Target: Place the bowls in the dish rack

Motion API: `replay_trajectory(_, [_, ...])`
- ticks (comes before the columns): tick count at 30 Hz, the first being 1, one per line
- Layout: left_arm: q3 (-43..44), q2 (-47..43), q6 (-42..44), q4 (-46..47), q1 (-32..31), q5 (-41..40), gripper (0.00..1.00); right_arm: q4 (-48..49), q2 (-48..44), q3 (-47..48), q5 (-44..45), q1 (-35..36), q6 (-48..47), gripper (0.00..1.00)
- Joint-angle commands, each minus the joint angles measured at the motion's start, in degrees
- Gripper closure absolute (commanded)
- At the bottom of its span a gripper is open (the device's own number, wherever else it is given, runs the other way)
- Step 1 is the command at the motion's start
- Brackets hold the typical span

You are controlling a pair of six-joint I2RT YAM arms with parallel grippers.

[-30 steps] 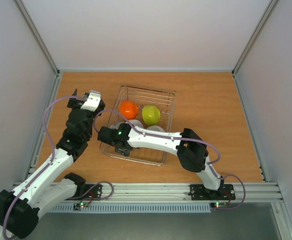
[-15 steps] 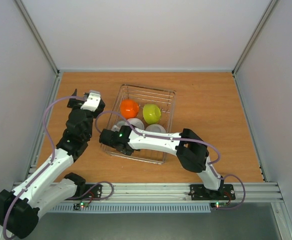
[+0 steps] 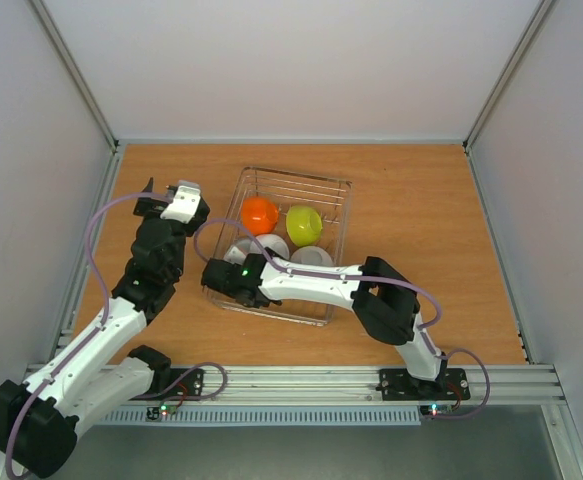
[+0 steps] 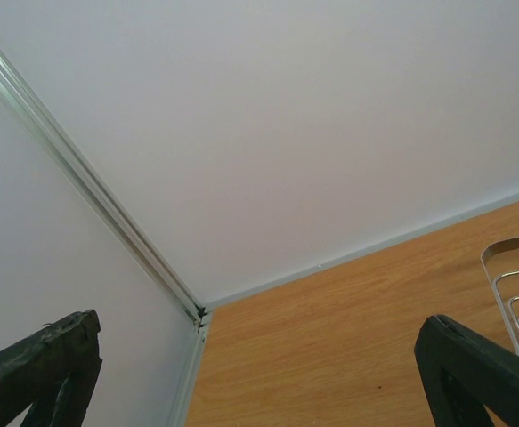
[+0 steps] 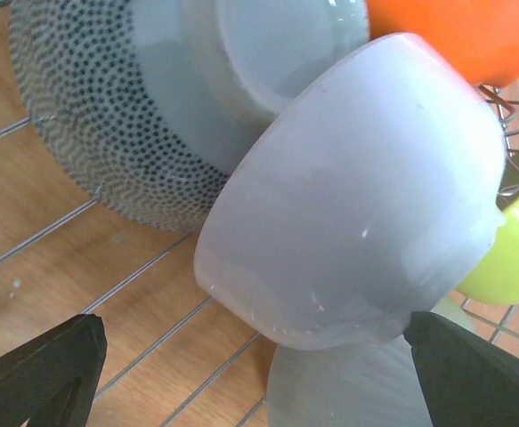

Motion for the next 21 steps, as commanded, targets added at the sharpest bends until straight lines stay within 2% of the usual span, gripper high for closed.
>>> replay_trajectory(1, [-0.6,-1.0,-0.3,3.9,0.0,0.3,0.04,1.9,-1.7,-2.3,3.5,-1.2,7.0,0.05])
replay_trajectory(7, [-0.6,-0.8,-0.4,3.8,0.0,0.5,0.04,6.5,-3.9,-6.1,3.1,-1.4,10.1,0.02])
replay_trajectory(10, [-0.6,-0.8,-0.5,3.7,0.0,0.6,0.04,7.2,-3.4,-6.1,2.9,-1.4,9.7,0.05])
replay_trajectory(21, [-0.6,-0.8,-0.6,3.5,0.0,0.9,0.04,15.0,-5.2,-9.3,-1.7,-1.8,3.9,0.32])
